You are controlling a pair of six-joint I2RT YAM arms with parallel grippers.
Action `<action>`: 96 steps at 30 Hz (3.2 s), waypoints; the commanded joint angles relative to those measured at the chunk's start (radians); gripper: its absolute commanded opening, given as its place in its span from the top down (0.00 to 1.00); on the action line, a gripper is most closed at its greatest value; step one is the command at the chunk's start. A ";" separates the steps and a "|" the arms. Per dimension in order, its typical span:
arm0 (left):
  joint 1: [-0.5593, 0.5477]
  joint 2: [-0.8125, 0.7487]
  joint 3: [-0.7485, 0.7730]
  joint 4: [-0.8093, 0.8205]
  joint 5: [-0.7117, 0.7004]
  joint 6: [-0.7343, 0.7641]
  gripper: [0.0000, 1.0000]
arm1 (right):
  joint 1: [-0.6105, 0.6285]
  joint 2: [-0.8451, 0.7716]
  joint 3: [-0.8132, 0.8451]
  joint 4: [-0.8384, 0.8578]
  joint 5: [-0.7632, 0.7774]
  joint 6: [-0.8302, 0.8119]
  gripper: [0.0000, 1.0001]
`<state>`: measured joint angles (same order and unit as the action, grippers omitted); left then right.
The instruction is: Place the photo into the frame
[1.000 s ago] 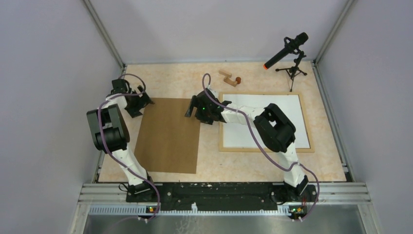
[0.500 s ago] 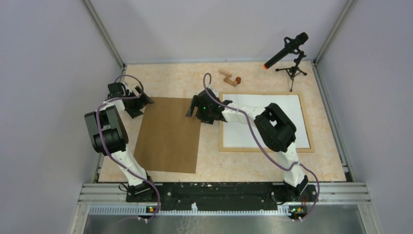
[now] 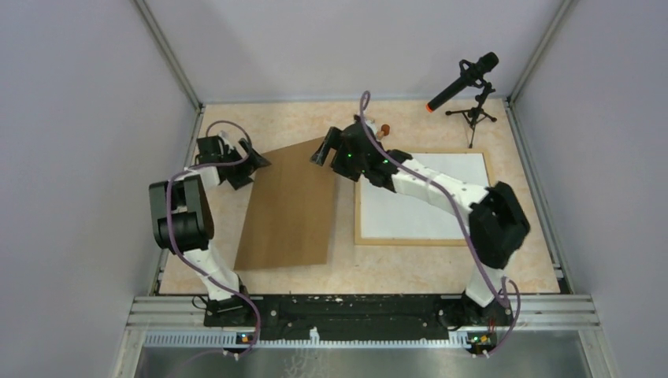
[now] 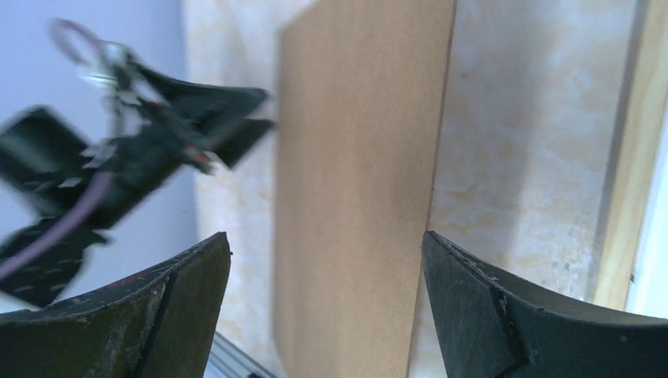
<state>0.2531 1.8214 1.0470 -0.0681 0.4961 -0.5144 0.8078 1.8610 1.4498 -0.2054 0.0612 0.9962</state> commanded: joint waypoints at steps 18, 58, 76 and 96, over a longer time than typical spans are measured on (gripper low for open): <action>-0.459 0.091 -0.079 -0.014 0.179 -0.301 0.01 | -0.425 -0.501 -0.590 0.041 -0.198 -0.432 0.01; -0.492 -0.107 -0.372 0.137 0.210 -0.061 0.04 | -0.778 -0.071 -0.889 1.011 -1.159 -0.018 0.60; -0.503 -0.375 -0.078 -0.258 -0.074 0.065 0.01 | -0.788 -0.690 -0.915 0.381 -0.461 0.017 1.00; -0.505 -0.574 -0.009 -0.287 -0.114 0.177 0.01 | -0.891 -1.308 -1.119 0.127 0.147 0.617 1.00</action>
<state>-0.2512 1.2804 1.0183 -0.3614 0.3485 -0.3756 -0.1020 0.6041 0.3393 -0.1661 0.0528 1.5181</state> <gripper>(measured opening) 0.987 0.015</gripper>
